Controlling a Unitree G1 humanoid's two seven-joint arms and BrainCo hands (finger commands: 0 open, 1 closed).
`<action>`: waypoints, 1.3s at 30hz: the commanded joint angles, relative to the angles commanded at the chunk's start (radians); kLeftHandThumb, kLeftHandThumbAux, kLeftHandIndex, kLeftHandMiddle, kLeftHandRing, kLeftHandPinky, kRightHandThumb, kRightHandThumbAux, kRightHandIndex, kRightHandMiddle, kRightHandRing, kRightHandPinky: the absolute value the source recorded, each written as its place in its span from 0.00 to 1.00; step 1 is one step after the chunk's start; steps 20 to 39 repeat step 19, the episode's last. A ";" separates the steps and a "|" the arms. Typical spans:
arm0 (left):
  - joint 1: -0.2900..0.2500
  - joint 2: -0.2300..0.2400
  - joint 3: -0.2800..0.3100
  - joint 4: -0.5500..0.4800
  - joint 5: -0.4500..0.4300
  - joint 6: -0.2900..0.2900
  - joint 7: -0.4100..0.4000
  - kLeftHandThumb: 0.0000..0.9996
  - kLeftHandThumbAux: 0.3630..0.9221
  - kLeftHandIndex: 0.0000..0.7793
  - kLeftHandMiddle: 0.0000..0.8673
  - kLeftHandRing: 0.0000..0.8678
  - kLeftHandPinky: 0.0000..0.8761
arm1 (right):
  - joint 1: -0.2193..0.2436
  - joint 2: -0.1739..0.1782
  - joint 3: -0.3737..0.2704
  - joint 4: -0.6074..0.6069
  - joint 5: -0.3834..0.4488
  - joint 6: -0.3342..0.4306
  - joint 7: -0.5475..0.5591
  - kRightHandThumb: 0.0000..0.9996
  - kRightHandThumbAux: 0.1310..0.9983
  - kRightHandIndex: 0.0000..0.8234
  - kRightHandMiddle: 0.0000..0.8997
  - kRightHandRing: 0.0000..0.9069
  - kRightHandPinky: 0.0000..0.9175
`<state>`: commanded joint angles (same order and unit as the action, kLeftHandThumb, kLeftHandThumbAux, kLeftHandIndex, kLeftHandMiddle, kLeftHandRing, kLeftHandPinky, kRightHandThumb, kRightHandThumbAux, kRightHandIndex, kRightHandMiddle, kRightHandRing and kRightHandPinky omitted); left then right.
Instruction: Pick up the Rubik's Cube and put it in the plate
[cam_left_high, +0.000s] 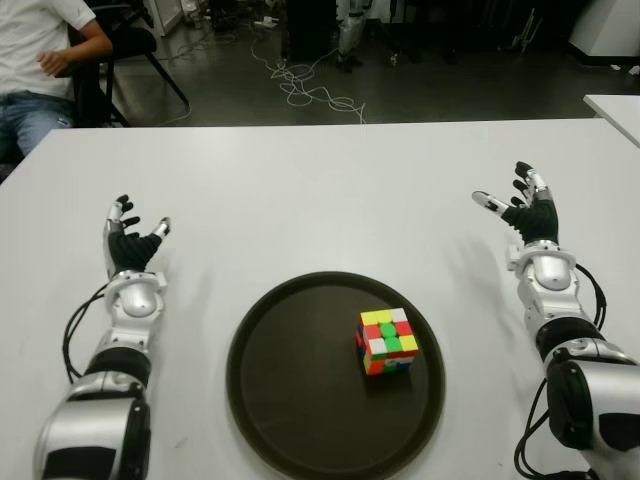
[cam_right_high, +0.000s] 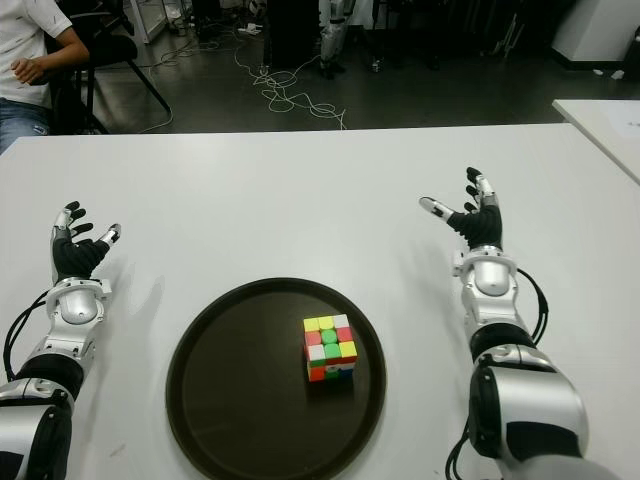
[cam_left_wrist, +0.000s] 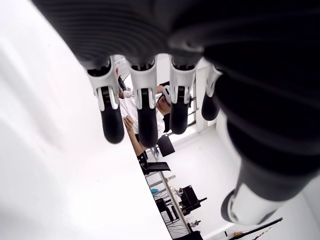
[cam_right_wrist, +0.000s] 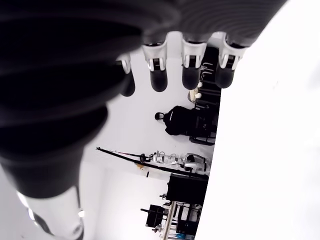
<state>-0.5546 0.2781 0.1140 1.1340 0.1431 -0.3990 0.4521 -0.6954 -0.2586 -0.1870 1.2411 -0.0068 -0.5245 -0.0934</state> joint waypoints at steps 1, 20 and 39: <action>0.000 0.000 -0.001 0.000 0.000 0.000 0.000 0.42 0.69 0.14 0.20 0.22 0.28 | 0.001 0.001 0.000 0.000 0.000 -0.002 -0.002 0.00 0.76 0.00 0.00 0.00 0.00; 0.003 -0.003 -0.010 -0.013 0.008 0.009 0.006 0.24 0.73 0.14 0.24 0.28 0.34 | -0.007 -0.009 0.011 0.015 -0.008 -0.004 -0.002 0.00 0.77 0.02 0.00 0.00 0.00; 0.003 -0.003 -0.010 -0.013 0.008 0.009 0.006 0.24 0.73 0.14 0.24 0.28 0.34 | -0.007 -0.009 0.011 0.015 -0.008 -0.004 -0.002 0.00 0.77 0.02 0.00 0.00 0.00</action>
